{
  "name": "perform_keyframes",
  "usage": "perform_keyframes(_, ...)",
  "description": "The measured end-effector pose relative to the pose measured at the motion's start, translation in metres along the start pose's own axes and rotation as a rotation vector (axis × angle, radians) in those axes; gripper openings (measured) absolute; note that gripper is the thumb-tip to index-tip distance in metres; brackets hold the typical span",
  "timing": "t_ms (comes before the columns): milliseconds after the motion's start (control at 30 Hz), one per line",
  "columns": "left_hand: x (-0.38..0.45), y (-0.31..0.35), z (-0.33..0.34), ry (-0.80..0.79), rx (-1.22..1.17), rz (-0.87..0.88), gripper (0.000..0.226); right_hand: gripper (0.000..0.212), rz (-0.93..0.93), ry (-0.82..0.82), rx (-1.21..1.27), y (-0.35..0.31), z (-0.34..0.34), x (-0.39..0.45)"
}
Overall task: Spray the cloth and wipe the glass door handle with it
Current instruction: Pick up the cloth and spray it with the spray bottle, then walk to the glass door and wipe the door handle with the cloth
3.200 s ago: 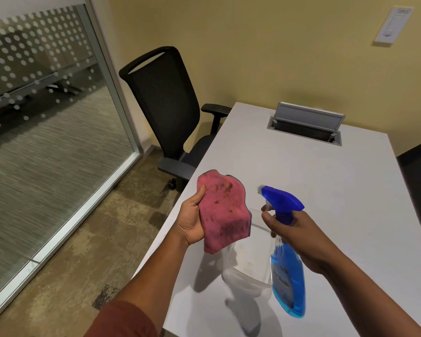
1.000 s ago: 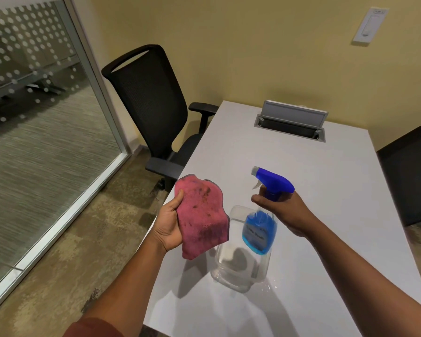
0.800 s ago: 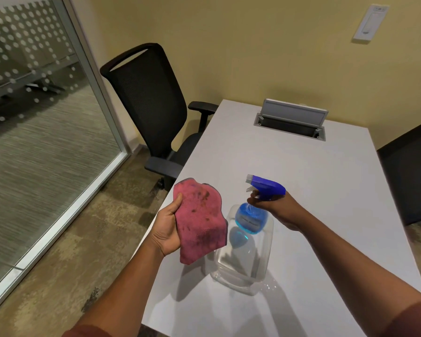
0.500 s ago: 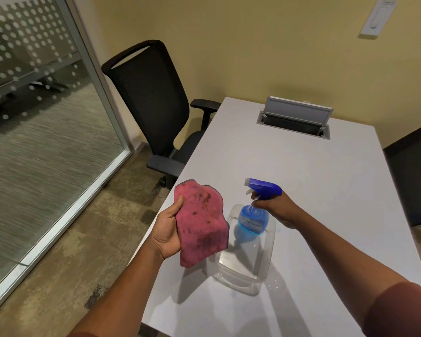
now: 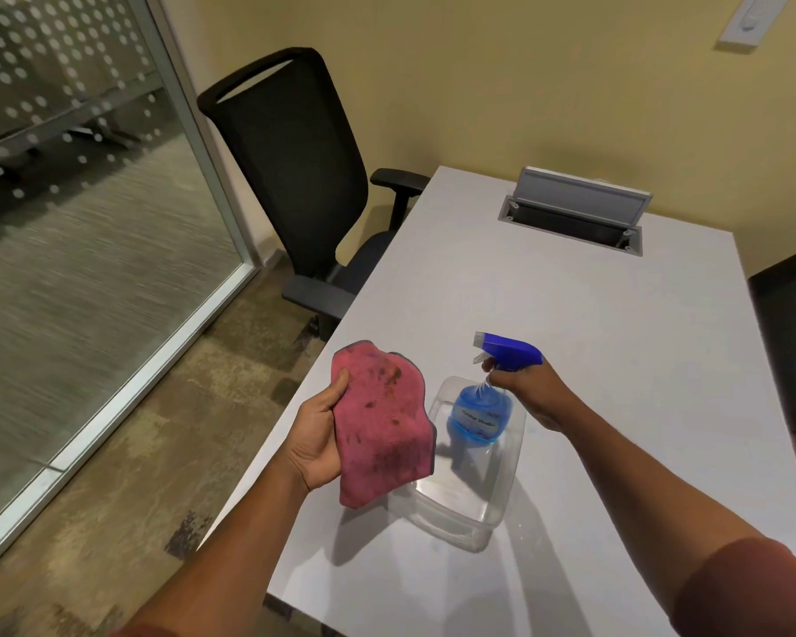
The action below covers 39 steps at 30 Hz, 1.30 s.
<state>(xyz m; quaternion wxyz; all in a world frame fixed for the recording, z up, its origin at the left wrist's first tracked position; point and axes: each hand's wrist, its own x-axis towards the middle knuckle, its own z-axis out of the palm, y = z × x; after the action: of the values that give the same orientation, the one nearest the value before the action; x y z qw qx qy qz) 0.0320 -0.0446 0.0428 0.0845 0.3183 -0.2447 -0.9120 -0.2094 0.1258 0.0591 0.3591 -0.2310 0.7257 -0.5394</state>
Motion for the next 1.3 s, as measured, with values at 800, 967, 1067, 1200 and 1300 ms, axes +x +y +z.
perform_keyframes(800,-0.020,-0.018,0.031,0.031,-0.001,0.052,0.059,0.016,0.000,0.210,0.015,0.042,-0.026,-0.054)
perform_keyframes(967,-0.036,-0.028,0.046,0.003,0.015,0.063,0.056,0.025,0.102,-0.170,0.138,0.020,0.012,-0.075)
perform_keyframes(1067,-0.050,-0.035,0.052,-0.006,0.031,0.075,0.051,0.027,0.129,-0.319,0.165,0.010,0.029,-0.074)
perform_keyframes(1200,-0.070,-0.041,0.049,0.009,0.030,0.100,0.048,0.028,0.194,-0.364,0.234,0.006,0.048,-0.078)
perform_keyframes(1300,-0.085,-0.042,0.042,-0.015,0.036,0.115,0.056,0.028,0.169,-0.360,0.199,0.005,0.057,-0.083)
